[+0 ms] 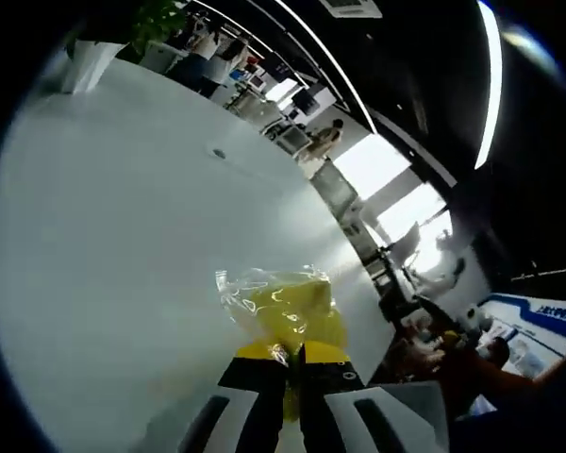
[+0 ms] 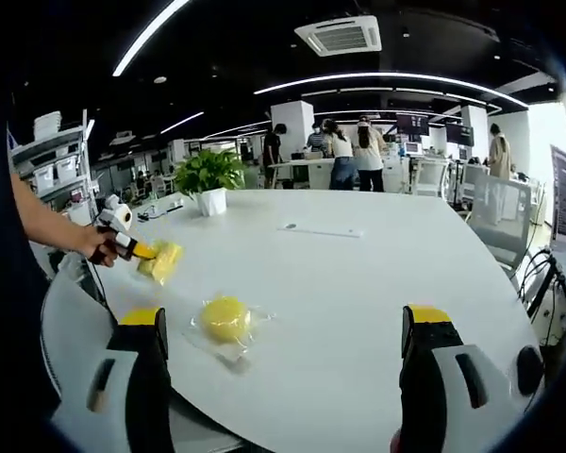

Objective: Compare the silicone blocks by pressing each to a similar depth, holding the contact briefly, and releasing to observe deformation and rebound differences across the visible hardness samples.

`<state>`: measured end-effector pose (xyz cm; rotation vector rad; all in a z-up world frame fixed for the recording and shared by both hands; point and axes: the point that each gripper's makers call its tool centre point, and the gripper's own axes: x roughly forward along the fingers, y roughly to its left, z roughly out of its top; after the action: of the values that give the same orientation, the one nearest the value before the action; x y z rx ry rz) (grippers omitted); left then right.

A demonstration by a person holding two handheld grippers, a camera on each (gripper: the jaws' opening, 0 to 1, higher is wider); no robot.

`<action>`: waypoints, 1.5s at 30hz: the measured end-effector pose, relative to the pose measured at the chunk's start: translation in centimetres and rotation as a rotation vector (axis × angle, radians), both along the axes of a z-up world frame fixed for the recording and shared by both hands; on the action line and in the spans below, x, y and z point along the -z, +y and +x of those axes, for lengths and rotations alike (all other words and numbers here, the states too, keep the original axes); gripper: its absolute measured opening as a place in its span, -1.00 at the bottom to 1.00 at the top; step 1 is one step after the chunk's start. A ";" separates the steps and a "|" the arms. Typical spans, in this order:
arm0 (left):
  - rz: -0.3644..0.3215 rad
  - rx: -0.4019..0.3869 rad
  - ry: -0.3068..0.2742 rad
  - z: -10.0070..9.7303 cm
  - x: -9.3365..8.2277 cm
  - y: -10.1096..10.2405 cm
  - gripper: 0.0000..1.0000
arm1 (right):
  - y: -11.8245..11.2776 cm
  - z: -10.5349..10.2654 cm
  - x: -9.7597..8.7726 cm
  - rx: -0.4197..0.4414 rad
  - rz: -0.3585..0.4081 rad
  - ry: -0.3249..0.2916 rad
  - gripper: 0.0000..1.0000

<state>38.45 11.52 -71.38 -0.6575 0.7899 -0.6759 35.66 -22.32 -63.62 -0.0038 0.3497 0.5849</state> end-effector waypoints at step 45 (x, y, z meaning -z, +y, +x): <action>0.167 -0.003 0.173 0.0 7.8 1.3 -0.92 | -1.6 -1.0 3.4 0.044 -0.006 0.078 0.93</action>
<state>38.49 12.81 -79.18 -0.5699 0.9938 -0.5482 34.69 -23.95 -67.00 0.0210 0.4262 0.5415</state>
